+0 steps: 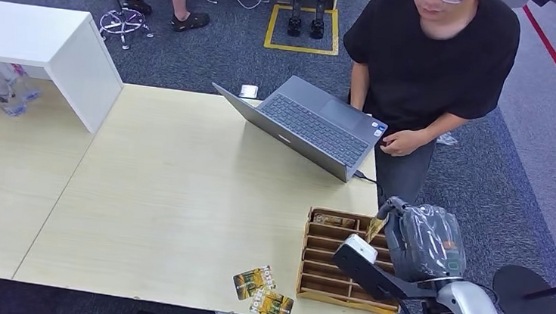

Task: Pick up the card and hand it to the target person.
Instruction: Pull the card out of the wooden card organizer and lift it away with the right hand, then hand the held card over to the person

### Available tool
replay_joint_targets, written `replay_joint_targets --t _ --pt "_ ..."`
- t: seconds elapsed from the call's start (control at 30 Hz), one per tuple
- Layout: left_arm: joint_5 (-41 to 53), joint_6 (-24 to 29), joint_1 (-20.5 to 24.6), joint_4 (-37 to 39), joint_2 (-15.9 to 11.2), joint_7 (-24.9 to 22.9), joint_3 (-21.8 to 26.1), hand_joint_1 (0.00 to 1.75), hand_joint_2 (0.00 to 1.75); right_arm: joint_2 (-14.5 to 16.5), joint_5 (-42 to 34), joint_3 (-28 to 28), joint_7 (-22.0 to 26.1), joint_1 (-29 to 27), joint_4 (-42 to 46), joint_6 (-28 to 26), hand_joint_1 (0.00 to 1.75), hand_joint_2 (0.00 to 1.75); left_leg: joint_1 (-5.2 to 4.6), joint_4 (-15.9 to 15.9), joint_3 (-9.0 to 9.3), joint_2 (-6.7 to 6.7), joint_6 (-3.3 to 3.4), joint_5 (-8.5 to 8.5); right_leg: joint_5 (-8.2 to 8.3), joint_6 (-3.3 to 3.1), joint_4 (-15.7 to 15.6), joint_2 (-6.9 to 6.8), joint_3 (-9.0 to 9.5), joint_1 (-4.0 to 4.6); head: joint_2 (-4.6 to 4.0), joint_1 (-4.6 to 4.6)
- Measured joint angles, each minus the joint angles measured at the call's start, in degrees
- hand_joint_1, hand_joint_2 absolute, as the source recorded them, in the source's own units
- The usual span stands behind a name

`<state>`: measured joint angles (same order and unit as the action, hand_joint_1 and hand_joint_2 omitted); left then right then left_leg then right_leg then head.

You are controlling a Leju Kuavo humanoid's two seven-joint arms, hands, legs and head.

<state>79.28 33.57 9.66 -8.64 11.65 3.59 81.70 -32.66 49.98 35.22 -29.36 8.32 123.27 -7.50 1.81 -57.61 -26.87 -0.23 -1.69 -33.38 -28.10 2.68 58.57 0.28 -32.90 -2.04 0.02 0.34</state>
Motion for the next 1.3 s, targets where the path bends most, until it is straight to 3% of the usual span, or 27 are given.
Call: replay_joint_targets --t 0.4,0.57,0.77,0.97,1.3 --pt "2.6 -0.9 0.0 0.0 0.0 0.7 0.0 0.00 0.00 -0.1 -3.2 -6.6 4.2 3.6 -3.6 -1.9 1.59 1.75 0.00 0.0 -0.03 -0.01 0.00 0.00 0.00 0.00 0.0 -0.03 0.00 0.00 0.00 0.00" --pt "2.8 -1.0 0.0 0.0 0.0 0.7 -0.3 0.00 0.00 0.3 -4.1 -8.6 4.4 3.7 -5.5 -3.7 1.69 1.75 0.00 0.0 -0.04 -0.01 0.00 0.00 0.00 0.00 0.0 -0.03 -0.01 0.00 0.00 -0.01" --pt "4.2 -1.4 0.0 0.0 0.0 0.9 -0.7 0.00 0.00 1.1 -3.8 -12.6 3.8 3.7 -10.8 -13.3 1.75 1.75 0.00 0.0 -0.03 -0.02 0.00 0.00 0.00 0.00 0.0 -0.03 0.00 -0.01 0.00 0.01" --pt "5.8 -1.9 0.0 0.0 0.0 0.9 -1.4 0.00 0.00 1.9 1.6 -17.5 4.2 3.1 -19.0 -21.9 1.74 1.75 0.00 0.0 -0.01 -0.04 0.00 0.00 0.00 0.00 0.0 -0.05 -0.01 -0.01 0.00 -0.01" --pt "6.2 -2.5 0.0 0.0 0.0 0.9 -3.2 0.00 0.00 5.0 9.7 -23.8 4.2 0.6 -30.2 -29.1 1.72 1.75 0.00 0.0 -0.03 -0.06 0.00 0.00 0.00 0.00 0.0 -0.06 -0.04 0.00 0.00 0.01"
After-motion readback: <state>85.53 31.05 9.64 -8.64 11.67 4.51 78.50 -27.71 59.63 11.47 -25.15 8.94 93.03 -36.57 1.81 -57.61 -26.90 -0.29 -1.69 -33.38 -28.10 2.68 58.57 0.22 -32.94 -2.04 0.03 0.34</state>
